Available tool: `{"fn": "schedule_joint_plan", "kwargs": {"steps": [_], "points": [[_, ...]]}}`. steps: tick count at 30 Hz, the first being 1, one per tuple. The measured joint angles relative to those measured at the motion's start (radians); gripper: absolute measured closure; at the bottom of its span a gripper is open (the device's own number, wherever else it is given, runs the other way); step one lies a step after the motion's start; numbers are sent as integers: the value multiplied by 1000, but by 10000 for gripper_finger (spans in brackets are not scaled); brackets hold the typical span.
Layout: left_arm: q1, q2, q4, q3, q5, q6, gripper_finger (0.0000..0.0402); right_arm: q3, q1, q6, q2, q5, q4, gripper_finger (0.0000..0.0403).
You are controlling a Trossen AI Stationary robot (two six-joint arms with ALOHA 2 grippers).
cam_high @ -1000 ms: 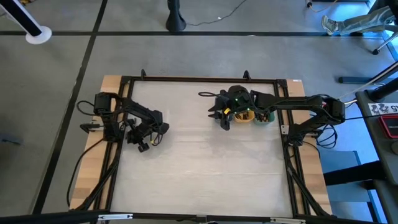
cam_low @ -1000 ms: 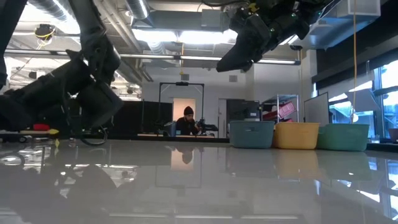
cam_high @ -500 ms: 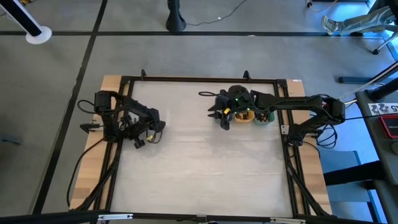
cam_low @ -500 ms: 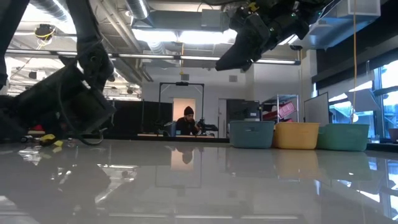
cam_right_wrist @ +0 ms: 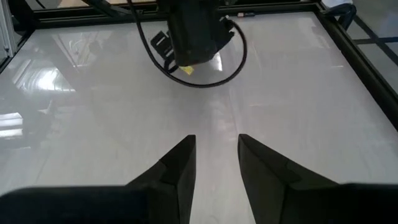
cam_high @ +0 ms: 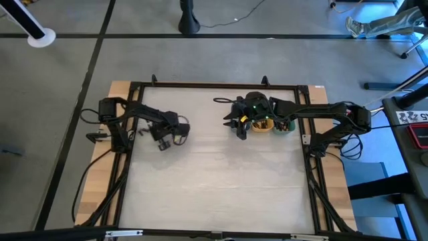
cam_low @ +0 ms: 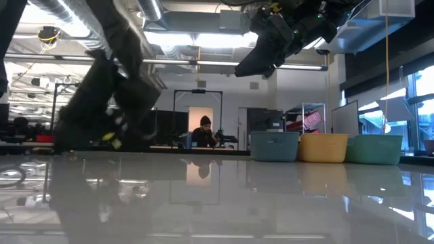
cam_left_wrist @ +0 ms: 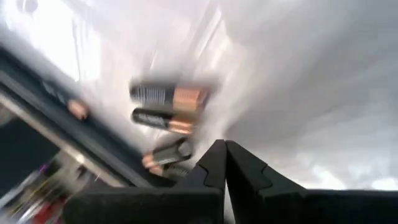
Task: Sort batteries
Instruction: Put the black into the yellow bin
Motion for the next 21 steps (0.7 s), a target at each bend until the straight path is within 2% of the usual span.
{"fn": "schedule_joint_plan", "kwargs": {"steps": [6, 14, 17, 21], "points": [[-11, -167, 14, 97, 6, -34, 401, 0, 0, 2, 0, 0, 31, 281], [166, -493, 39, 99, 18, -178, 401, 2, -18, 54, 23, -10, 229, 281], [231, -590, 98, 99, 18, -178, 401, 50, -60, 119, 98, -36, 253, 281], [294, -677, 128, 99, 1, -149, 399, 203, -90, 219, 284, -177, 245, 281]]}}
